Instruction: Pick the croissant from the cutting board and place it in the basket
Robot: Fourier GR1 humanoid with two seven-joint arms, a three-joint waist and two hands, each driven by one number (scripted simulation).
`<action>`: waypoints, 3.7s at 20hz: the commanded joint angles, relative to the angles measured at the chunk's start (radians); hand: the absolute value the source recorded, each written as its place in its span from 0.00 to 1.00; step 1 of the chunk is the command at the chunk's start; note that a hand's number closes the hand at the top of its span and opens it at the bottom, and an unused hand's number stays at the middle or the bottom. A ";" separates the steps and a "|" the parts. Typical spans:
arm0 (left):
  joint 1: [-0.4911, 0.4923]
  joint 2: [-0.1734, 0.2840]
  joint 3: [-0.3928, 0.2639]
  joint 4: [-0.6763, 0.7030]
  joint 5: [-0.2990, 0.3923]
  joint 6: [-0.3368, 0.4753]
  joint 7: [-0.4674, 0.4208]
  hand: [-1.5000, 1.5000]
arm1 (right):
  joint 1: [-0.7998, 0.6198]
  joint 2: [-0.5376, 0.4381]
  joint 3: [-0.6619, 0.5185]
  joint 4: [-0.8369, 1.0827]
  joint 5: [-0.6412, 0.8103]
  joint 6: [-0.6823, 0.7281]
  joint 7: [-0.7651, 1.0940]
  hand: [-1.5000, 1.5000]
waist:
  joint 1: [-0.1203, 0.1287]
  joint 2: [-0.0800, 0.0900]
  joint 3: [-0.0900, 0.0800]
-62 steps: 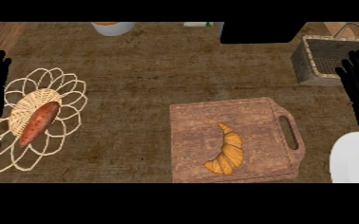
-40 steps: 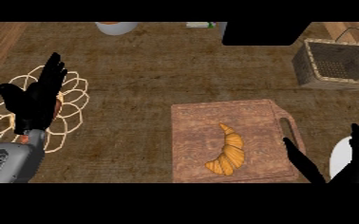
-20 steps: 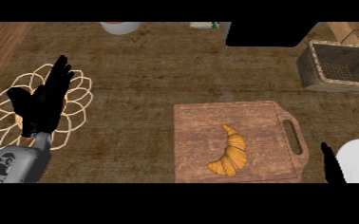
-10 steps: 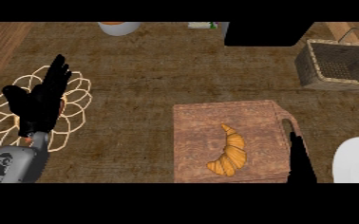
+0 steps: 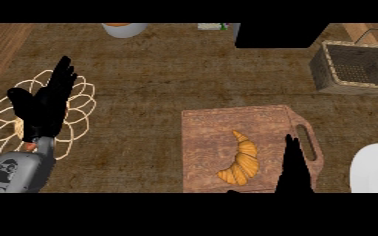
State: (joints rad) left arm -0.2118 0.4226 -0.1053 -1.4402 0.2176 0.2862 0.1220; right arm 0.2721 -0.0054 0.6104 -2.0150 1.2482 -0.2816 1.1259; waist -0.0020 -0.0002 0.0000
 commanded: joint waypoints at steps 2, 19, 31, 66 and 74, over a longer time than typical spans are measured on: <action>-0.007 -0.024 0.021 0.016 0.003 -0.017 0.006 0.50 | -0.012 0.005 0.065 0.102 0.065 -0.163 0.155 0.00 | -0.001 0.000 0.000; 0.016 -0.068 0.020 -0.020 -0.090 -0.012 0.004 0.50 | -0.073 0.005 -0.022 0.251 -0.032 -0.245 0.110 0.00 | 0.001 0.001 0.000; 0.029 -0.061 0.106 -0.029 -0.070 -0.081 0.016 0.50 | -0.096 0.005 -0.030 0.281 -0.036 -0.232 0.117 0.00 | 0.001 0.000 0.000; -0.025 -0.138 0.098 -0.011 -0.142 -0.124 0.027 0.50 | -0.161 -0.275 0.304 0.392 -0.473 0.013 -0.584 1.00 | 0.068 0.009 0.005; 0.002 -0.125 0.139 0.008 -0.136 -0.109 0.019 0.50 | -0.022 -0.582 0.252 0.012 -0.838 0.010 -1.065 1.00 | -0.007 0.001 0.005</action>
State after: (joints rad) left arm -0.2051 0.2951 0.0192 -1.4431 0.0821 0.1673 0.1416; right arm 0.2041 -0.4667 0.8745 -1.8602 0.5686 -0.2937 0.2641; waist 0.0105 -0.0031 0.0004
